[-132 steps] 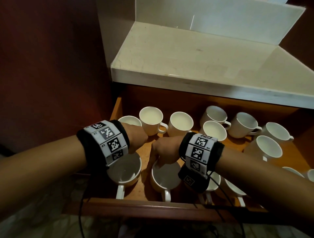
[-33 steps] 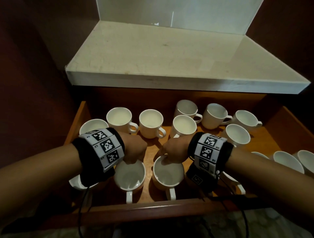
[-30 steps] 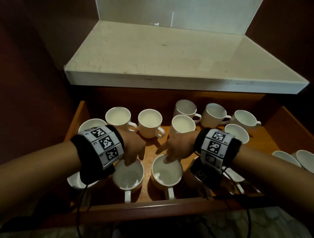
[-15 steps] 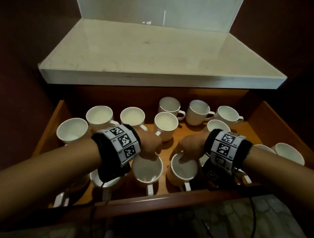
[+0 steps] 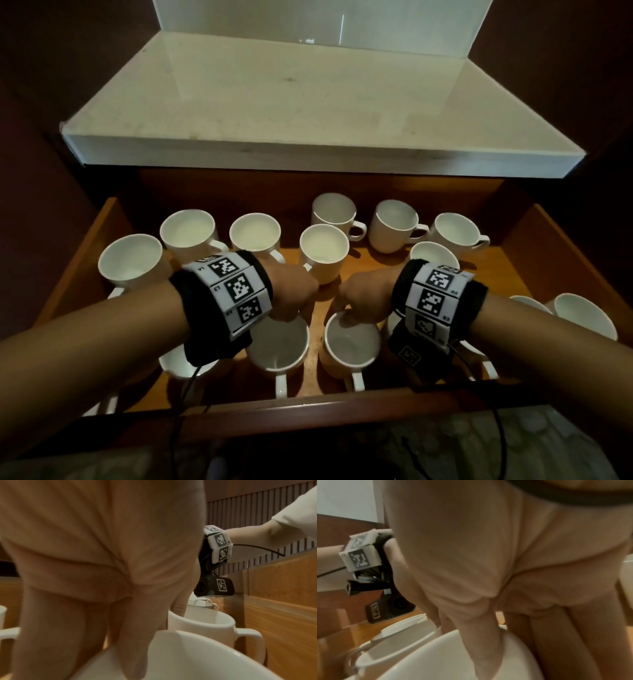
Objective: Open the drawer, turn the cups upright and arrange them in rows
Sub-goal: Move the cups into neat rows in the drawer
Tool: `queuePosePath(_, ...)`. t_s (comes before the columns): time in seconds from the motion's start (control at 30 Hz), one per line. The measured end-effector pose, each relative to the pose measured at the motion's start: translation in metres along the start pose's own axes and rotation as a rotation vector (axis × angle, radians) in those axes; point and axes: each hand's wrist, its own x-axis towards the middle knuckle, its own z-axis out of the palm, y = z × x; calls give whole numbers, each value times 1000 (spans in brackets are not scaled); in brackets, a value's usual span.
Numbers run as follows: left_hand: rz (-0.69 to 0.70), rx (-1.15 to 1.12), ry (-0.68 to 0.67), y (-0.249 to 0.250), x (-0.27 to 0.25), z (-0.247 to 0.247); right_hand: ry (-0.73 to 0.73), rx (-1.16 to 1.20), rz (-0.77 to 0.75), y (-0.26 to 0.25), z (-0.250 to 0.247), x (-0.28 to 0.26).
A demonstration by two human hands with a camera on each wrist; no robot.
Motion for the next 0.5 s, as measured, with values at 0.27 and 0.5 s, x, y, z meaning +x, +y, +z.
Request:
queuePosePath(0.27,0,-23,20,-1,-2,0,16,13,-20,5,2,0)
queuePosePath(0.5,-2,-1,-13,1,-5,-3,9,28,-44,6,1,2)
